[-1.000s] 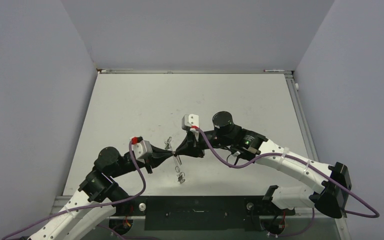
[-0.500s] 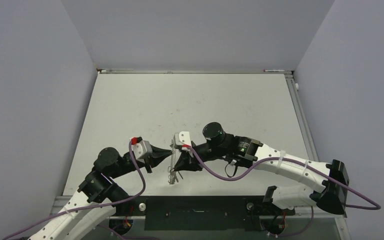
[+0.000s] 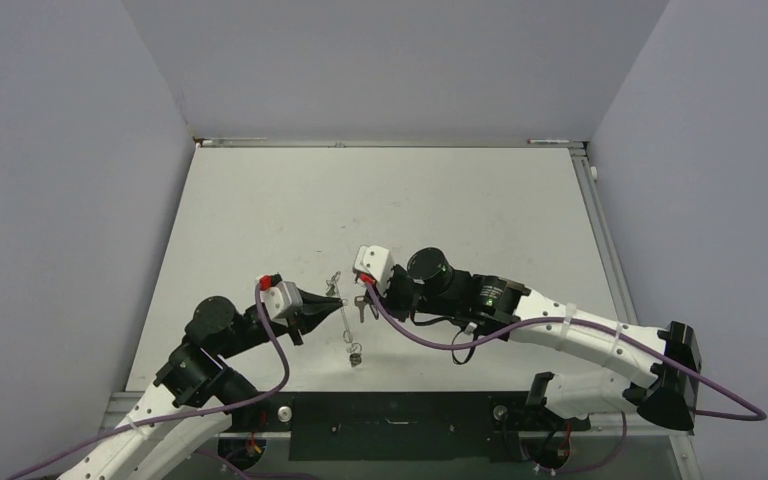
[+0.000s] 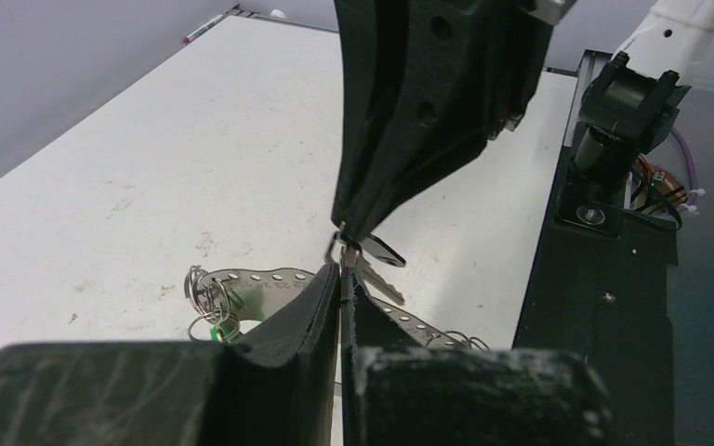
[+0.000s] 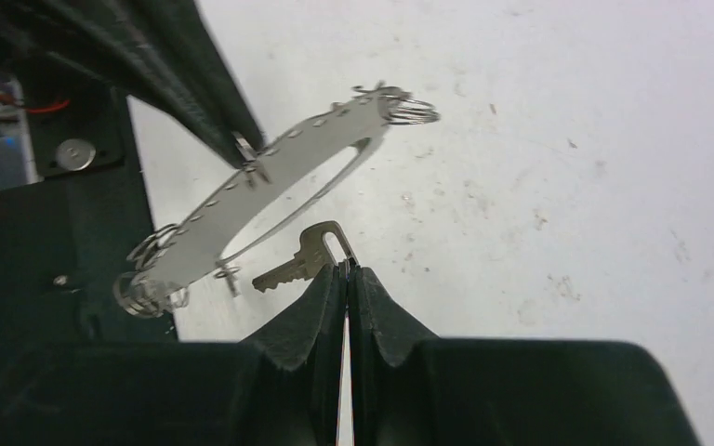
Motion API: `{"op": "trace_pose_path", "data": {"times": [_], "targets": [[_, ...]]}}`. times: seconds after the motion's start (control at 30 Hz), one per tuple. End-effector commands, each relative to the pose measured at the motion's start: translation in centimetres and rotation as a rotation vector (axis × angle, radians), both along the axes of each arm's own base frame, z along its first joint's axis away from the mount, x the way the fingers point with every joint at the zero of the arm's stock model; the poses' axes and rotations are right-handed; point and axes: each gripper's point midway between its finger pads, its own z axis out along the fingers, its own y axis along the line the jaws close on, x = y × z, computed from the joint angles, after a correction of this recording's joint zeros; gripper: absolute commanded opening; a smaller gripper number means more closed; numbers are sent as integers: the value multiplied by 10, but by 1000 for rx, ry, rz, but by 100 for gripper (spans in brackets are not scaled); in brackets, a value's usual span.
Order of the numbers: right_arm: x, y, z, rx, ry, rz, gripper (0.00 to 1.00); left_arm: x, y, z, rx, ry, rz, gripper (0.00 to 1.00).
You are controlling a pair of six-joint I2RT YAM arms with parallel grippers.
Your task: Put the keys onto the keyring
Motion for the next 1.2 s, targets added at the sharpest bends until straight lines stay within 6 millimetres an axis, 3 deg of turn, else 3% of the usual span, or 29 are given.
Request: {"op": "trace_pose_path", "data": {"times": [0.0, 0.13, 0.3, 0.4, 0.53, 0.73, 0.83, 1.0, 1.17], "targets": [[33, -15, 17, 22, -84, -224, 5, 1, 1, 20, -37, -63, 9, 0], [58, -38, -2, -38, -68, -406, 5, 9, 8, 21, -27, -72, 67, 0], [72, -58, -63, -108, 131, -557, 5, 19, 19, 23, -23, -84, 152, 0], [62, -52, -101, -104, 249, -521, 5, 26, 25, 22, -23, -82, 201, 0], [53, -40, -127, -52, 369, -436, 5, 29, 29, 23, -23, -84, 232, 0], [57, -40, -172, -101, 497, -383, 5, 28, 28, 22, -19, -83, 223, 0], [60, -36, -181, -93, 506, -370, 9, 28, 29, 22, -20, -85, 224, 0], [62, -38, -194, -119, 519, -382, 33, 29, 29, 22, -19, -82, 225, 0], [67, -40, -182, -112, 490, -404, 40, 28, 28, 22, -19, -81, 224, 0]]}}
